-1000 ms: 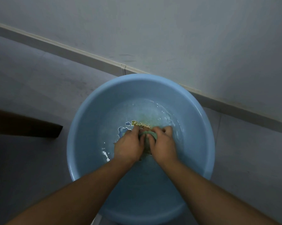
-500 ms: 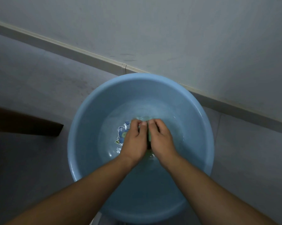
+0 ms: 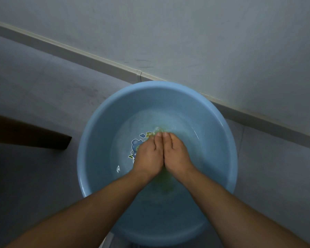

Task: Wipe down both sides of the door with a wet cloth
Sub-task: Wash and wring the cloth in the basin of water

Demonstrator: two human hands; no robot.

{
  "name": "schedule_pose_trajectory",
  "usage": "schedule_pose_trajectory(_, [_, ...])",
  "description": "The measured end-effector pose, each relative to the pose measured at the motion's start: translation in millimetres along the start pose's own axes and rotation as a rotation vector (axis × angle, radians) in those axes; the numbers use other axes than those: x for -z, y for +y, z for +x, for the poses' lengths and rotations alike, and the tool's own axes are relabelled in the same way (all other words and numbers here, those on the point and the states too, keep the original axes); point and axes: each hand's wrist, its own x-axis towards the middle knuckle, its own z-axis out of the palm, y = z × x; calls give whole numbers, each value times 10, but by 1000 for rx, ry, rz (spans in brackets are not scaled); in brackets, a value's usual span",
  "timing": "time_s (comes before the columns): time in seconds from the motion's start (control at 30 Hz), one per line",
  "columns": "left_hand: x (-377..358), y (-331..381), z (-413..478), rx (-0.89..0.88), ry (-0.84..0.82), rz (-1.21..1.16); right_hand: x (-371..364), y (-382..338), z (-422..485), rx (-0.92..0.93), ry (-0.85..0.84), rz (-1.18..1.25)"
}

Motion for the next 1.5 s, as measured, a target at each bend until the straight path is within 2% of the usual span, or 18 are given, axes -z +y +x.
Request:
schedule_pose_trajectory(0.17, [94,47,-4,30,22,-21,83,-9,-53,-29,25,112])
schedule_pose_trajectory(0.33, [44,148,-103,4,17,-83,20,-62,-129,-105,141,241])
schedule_pose_trajectory(0.67, [101,90,-58,-113,4,44,-7,-144,-41,-9,17,34])
schedule_pose_trajectory(0.87, [82,65,-50,-104,-39,55,-8,-107,-68,-52,39,114])
schedule_pose_trajectory(1.0, [35,69,-65,-89,-24,7,5,-79,-78,-90,63,141])
schedule_pose_trajectory(1.13, [90,182,-94,-68,-95,-111,97,-156,-172,-60,84,76])
schedule_pose_trajectory(1.33, [588,768,-344,13,-185,-182,539,-787,-478,-84,61,79])
schedule_pose_trajectory(1.5, [1237,1678,-810,-42,-214,-76,1039,-1778,-969,-62,50,25])
